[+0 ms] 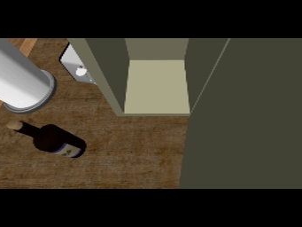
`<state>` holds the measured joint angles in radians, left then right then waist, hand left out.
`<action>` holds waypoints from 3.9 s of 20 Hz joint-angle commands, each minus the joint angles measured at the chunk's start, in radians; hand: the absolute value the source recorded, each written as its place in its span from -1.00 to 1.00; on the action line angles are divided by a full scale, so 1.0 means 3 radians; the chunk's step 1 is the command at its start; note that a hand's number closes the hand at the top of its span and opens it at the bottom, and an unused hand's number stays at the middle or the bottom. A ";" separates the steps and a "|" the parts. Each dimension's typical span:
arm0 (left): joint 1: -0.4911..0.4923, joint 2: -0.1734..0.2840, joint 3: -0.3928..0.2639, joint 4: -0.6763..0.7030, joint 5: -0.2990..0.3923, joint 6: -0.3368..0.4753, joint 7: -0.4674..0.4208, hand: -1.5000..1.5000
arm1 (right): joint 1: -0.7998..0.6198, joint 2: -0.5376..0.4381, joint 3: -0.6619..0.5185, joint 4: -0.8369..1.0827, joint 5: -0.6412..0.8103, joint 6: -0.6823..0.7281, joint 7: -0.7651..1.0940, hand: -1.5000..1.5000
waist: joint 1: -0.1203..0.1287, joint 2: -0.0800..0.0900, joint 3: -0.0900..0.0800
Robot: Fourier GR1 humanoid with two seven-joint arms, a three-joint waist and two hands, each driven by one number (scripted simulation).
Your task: Pick up the wine, place it into the cabinet and close the cabinet
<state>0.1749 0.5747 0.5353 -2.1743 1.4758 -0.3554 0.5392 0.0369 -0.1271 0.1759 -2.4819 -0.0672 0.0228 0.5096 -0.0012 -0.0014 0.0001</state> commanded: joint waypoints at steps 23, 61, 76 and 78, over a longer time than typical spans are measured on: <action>-0.0713 -0.0290 -0.0298 0.1694 -0.1048 -0.0908 0.0130 -1.00 | -0.0024 0.0044 -0.0080 -0.0461 -0.0109 -0.0002 0.0319 -1.00 | -0.0023 0.0002 0.0000; -0.1159 -0.0908 -0.0345 0.3611 -0.3272 -0.2007 -0.1689 -1.00 | -0.0107 0.0179 0.0084 -0.0579 0.0051 0.0002 0.0564 -1.00 | -0.0017 -0.0003 -0.0001; -0.1419 -0.0997 -0.0527 0.4406 -0.4150 -0.1986 -0.2657 -1.00 | -0.0313 0.0111 -0.0001 -0.0592 -0.0030 -0.0037 0.0731 -1.00 | -0.0047 0.0005 -0.0004; -0.1341 -0.0915 -0.0525 0.4463 -0.4256 -0.2034 -0.2883 -1.00 | -0.0184 0.0167 0.0111 -0.0472 0.0119 -0.0002 0.0503 -1.00 | -0.0032 0.0005 -0.0003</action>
<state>-0.2492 0.3160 0.3987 -0.8533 0.2597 -0.9328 -0.1974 -0.1045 -0.0897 0.1722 -2.4967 -0.0524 0.0125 0.6789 -0.0119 0.0005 -0.0011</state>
